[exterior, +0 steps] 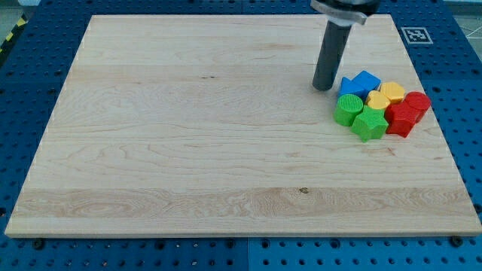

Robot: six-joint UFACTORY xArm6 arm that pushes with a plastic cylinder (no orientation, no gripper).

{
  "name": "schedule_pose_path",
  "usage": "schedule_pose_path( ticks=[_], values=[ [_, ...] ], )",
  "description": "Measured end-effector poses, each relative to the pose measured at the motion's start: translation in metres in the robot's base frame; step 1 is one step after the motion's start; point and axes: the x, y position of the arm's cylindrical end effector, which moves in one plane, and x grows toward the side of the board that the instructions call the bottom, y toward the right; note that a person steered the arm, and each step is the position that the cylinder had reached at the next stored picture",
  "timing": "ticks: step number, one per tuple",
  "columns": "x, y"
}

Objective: Move your arm towards the center right

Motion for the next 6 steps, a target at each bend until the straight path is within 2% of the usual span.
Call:
schedule_pose_path(
  ticks=[3,6],
  values=[
    [-0.017,0.064],
    [0.0,0.118]
  ],
)
